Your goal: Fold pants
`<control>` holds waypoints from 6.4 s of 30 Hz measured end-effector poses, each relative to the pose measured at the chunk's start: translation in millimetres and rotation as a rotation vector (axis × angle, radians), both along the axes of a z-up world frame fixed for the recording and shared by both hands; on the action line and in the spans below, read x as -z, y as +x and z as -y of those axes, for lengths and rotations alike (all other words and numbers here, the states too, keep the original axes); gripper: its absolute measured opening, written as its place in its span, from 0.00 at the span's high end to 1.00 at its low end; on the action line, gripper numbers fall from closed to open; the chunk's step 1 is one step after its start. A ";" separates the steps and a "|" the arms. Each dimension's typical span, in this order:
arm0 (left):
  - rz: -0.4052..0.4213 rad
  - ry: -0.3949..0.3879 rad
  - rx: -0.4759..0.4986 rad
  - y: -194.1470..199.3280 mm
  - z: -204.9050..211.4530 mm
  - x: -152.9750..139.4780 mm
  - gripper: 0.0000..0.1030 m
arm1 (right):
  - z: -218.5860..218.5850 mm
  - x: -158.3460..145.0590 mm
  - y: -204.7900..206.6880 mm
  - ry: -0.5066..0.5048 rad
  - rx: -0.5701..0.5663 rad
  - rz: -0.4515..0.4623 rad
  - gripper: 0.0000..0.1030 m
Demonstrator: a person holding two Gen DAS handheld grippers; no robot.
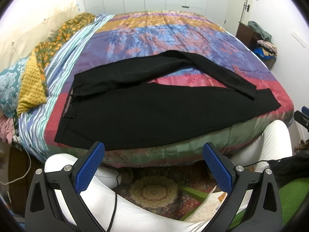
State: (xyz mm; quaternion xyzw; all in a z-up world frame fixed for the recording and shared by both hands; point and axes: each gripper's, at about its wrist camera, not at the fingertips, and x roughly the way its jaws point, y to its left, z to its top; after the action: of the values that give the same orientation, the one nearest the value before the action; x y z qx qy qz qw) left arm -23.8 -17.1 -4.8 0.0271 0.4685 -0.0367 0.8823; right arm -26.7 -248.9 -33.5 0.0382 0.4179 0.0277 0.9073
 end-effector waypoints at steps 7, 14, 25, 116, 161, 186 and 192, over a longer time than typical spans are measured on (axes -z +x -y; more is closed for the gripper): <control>0.060 -0.017 0.018 -16.3 -0.5 -13.5 0.01 | 1.2 -13.9 -18.7 -0.013 0.012 0.056 0.00; 0.090 -0.042 0.038 -23.8 -1.6 -22.1 0.01 | -5.2 -24.1 -35.9 -0.040 0.015 0.092 0.00; 0.039 -0.018 0.001 -20.9 9.0 -23.7 0.01 | 13.2 -5.5 -26.7 -0.032 0.026 0.049 0.00; -0.044 0.104 -0.018 22.8 2.6 16.2 0.01 | -21.9 29.4 17.6 -0.013 -0.139 -0.094 0.00; -0.121 0.172 -0.027 58.5 16.8 49.0 0.01 | 82.1 176.2 217.5 -0.396 -0.170 -0.060 0.90; -0.279 0.111 -0.089 96.4 -4.3 99.4 0.01 | 260.3 127.9 441.4 -0.044 0.260 -0.198 0.24; -0.304 0.140 -0.063 103.3 8.9 109.0 0.01 | 298.0 211.7 417.5 0.514 0.353 -0.225 0.40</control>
State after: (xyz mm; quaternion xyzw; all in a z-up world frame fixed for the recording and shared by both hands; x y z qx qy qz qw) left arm 79.4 -26.0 -113.8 0.0679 0.5986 0.0198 0.7979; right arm 390.8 -547.0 -245.1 0.3406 0.4816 -0.0298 0.8069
